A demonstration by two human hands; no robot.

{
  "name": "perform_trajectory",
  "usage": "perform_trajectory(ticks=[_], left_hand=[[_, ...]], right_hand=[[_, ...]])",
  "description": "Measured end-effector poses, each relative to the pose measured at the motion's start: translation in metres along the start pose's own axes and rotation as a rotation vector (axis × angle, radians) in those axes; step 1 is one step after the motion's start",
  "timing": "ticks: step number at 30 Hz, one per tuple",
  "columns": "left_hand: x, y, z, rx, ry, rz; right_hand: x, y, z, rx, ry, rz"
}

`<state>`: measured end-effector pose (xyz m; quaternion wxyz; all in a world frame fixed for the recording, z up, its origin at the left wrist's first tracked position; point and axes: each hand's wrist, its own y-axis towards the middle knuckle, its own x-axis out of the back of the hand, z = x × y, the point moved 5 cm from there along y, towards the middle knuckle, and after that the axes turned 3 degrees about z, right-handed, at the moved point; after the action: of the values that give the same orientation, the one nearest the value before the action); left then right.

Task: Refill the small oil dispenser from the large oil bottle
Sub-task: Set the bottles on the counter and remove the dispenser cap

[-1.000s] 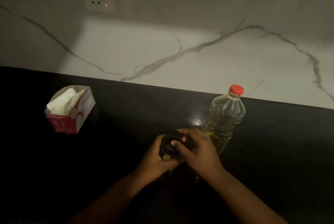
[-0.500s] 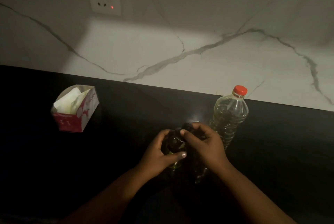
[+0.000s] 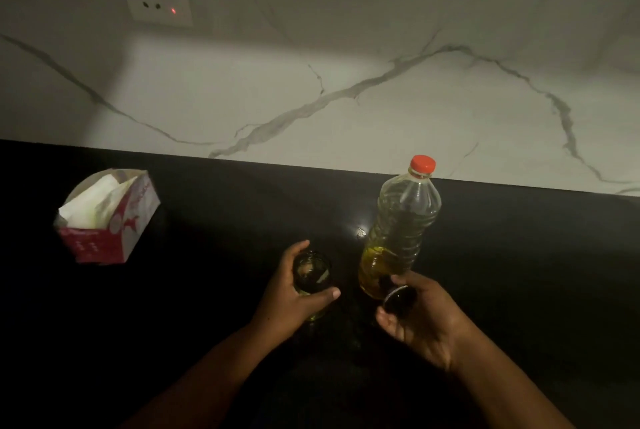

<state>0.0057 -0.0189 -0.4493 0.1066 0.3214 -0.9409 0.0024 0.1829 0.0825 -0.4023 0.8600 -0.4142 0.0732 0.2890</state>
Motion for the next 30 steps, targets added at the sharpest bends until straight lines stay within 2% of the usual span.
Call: perform_trajectory(ticks=[1, 5, 8, 10, 16, 21, 26, 30], left_hand=[[-0.003, 0.001, 0.001, 0.007, 0.0, -0.005], [-0.013, 0.004, -0.002, 0.02, 0.001, 0.012], [-0.018, 0.005, -0.007, 0.028, 0.007, 0.016], [-0.021, 0.005, -0.01, 0.032, 0.009, 0.026], [-0.018, 0.006, -0.032, -0.037, 0.027, -0.023], [-0.014, 0.01, -0.058, -0.102, 0.113, -0.091], [-0.027, 0.015, -0.086, -0.171, 0.351, -0.041], [-0.045, 0.022, -0.102, -0.185, 0.405, 0.04]], right_hand=[[0.012, 0.002, 0.003, 0.015, -0.156, -0.044], [0.058, 0.01, 0.032, 0.082, -1.057, -0.286], [0.073, 0.016, 0.056, 0.046, -1.561, -0.369], [0.08, 0.024, 0.068, 0.048, -1.761, -0.382], [0.106, 0.047, 0.094, 0.085, -1.795, -0.288], [0.128, 0.06, 0.112, 0.172, -1.751, -0.299], [0.145, 0.065, 0.129, 0.242, -1.727, -0.287], [0.152, 0.068, 0.135, 0.258, -1.641, -0.247]])
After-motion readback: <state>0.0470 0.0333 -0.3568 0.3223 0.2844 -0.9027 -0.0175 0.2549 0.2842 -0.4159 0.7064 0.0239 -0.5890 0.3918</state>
